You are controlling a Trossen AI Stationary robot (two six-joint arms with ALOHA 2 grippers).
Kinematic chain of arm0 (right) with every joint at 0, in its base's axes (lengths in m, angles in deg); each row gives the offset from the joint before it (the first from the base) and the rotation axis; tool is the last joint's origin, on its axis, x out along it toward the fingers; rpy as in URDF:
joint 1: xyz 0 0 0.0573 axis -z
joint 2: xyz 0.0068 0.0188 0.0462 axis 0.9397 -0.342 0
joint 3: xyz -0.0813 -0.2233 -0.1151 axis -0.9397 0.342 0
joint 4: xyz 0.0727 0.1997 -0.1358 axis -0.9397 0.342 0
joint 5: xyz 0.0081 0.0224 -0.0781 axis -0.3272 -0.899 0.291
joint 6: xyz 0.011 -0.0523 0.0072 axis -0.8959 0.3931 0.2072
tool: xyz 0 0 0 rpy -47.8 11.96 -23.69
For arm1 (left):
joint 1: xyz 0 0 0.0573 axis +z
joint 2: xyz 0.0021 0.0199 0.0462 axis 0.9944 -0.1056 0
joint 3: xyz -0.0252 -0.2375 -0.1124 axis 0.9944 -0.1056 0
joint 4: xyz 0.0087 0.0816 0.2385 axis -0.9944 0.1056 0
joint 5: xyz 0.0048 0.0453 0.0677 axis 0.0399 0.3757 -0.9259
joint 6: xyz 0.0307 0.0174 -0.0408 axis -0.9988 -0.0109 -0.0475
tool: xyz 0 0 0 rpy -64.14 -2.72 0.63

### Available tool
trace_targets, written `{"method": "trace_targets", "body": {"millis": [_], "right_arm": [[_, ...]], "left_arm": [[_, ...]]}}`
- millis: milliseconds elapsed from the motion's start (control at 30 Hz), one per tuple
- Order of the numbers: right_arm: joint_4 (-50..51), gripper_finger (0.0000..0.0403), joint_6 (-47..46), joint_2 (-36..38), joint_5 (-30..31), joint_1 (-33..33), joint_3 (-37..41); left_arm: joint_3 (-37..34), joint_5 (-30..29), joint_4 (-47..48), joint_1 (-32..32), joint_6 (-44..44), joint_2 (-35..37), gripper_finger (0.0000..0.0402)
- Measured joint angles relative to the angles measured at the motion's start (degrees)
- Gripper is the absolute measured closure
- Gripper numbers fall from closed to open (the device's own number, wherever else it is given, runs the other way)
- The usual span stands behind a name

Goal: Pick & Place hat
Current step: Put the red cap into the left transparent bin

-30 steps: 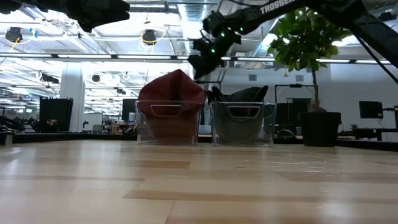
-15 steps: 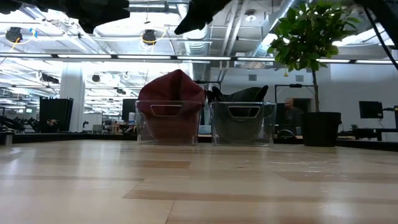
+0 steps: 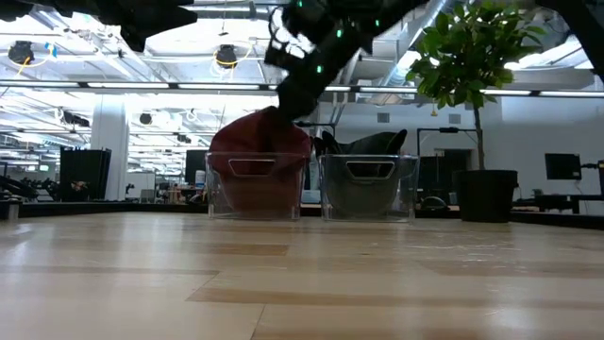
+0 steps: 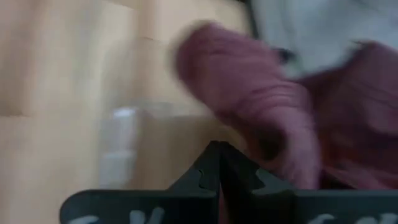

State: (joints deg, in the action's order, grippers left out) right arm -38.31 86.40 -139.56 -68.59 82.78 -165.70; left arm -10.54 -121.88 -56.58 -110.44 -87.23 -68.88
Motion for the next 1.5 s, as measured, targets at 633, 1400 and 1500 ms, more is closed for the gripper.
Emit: {"method": "trace_targets", "body": {"millis": [633,1400,1500], "right_arm": [[-22.22,0.0403,2.03,-1.13,2.98,14.55,1.72],[-15.62,0.0403,3.66,-10.67,3.49,18.78,-9.08],[-13.4,0.0403,4.51,-10.08,3.6,18.36,-9.06]], "left_arm": [[-0.02,-0.06,-0.04,2.19,-0.14,0.02,0.0229],[-0.7,2.28,-0.44,6.26,-0.14,0.02,0.0229],[-0.7,2.28,-0.43,6.26,-0.14,0.0,0.0229]]}}
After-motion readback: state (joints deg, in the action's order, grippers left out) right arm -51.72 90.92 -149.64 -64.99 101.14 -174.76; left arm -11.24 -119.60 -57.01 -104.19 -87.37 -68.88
